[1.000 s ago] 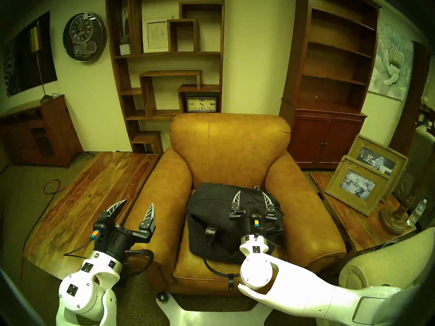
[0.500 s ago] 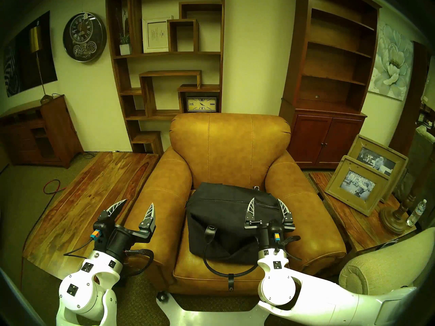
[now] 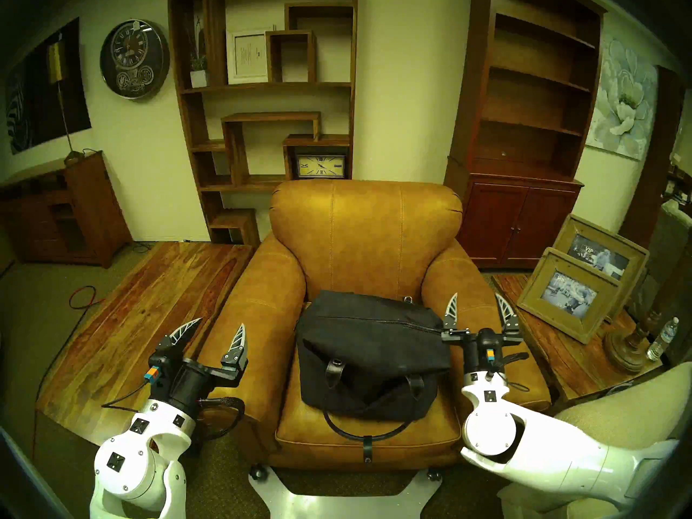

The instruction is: Open a bag with a zipper

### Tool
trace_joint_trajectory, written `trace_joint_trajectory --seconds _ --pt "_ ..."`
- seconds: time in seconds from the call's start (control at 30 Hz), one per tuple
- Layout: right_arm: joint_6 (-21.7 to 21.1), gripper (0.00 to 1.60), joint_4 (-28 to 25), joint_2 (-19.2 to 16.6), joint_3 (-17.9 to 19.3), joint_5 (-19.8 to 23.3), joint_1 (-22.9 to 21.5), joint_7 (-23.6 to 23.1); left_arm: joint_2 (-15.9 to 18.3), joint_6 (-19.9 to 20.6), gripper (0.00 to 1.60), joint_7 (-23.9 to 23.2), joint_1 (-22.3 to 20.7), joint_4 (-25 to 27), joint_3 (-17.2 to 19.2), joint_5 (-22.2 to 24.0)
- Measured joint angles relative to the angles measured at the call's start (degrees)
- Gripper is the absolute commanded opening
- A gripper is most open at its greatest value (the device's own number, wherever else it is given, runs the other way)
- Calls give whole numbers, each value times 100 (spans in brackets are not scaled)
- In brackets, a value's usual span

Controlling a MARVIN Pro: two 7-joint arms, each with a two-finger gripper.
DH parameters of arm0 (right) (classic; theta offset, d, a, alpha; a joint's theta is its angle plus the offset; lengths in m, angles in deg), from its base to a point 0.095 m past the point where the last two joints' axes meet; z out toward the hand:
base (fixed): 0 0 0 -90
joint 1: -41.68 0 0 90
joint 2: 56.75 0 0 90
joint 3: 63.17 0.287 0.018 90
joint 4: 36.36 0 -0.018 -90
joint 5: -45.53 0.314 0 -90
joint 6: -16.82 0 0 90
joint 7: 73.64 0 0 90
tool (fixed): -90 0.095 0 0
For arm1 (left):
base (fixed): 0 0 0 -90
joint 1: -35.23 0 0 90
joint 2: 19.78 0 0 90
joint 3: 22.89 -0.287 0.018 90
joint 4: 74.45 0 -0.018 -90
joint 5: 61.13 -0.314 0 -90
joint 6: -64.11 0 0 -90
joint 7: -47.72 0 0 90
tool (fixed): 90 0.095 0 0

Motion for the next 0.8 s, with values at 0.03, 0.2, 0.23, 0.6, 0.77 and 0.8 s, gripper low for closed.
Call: trace_joint_trajectory --seconds 0.03,0.2,0.23,0.6,0.77,0.8 --pt "12 160 34 -45 60 -2 14 -3 0 0 160 0 0 0 0 -1" --pt "138 160 116 -359 269 -42 182 -160 -4 0 160 0 1 0 0 -4" --pt "183 160 98 -441 283 -57 246 -231 -4 0 160 0 1 0 0 -5" --pt "838 160 -453 -1123 246 -227 833 -1088 -13 -1 160 0 19 14 1 -6" --pt "1168 160 -625 -1442 203 -227 1063 -1556 -17 -1 160 -1 42 18 4 -4" --pt "1263 160 -663 -1519 185 -192 1119 -1668 -18 -1 160 -1 48 19 4 -3"
